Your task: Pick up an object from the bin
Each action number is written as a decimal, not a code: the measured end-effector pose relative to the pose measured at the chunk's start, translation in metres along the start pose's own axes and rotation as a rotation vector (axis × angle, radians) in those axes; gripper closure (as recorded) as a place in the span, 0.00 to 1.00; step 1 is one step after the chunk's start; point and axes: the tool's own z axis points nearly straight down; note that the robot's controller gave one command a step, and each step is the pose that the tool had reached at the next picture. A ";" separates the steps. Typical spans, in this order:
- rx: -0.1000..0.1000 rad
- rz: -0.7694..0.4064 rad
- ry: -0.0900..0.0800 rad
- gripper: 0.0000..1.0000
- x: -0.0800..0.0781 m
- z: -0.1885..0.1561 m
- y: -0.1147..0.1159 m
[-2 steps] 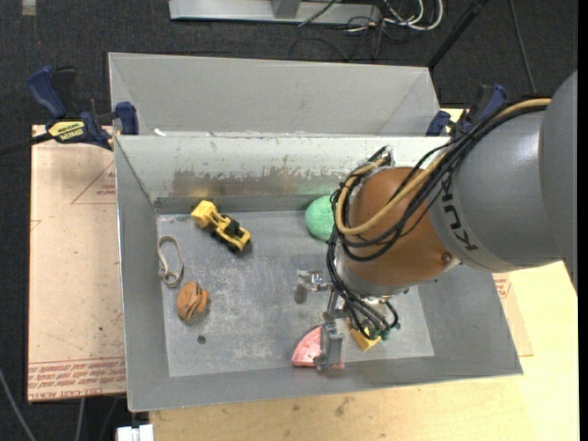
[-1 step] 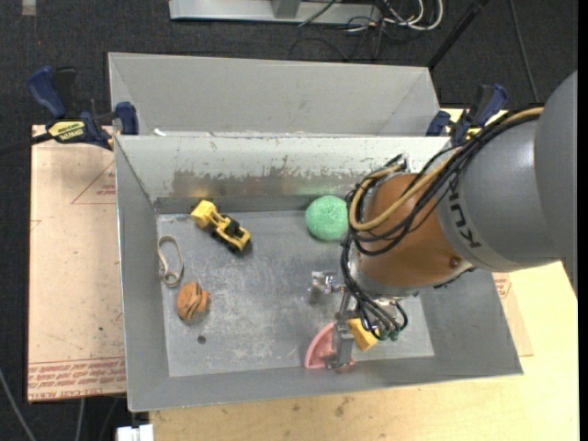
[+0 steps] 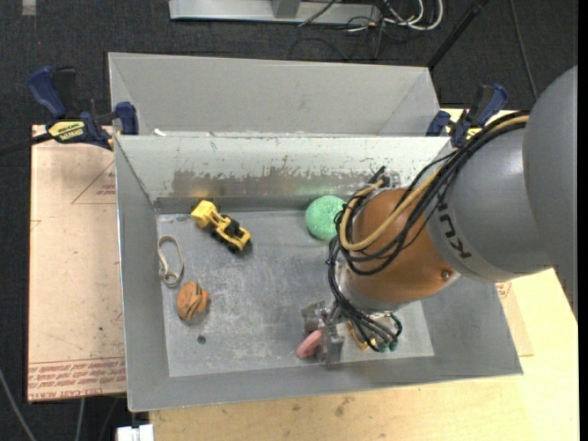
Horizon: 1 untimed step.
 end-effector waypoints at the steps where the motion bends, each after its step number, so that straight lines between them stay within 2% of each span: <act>1: 0.000 0.000 0.000 1.00 0.000 0.000 0.000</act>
Offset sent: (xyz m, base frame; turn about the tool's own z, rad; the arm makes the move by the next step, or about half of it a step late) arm 0.0086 0.0072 0.1103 -0.0113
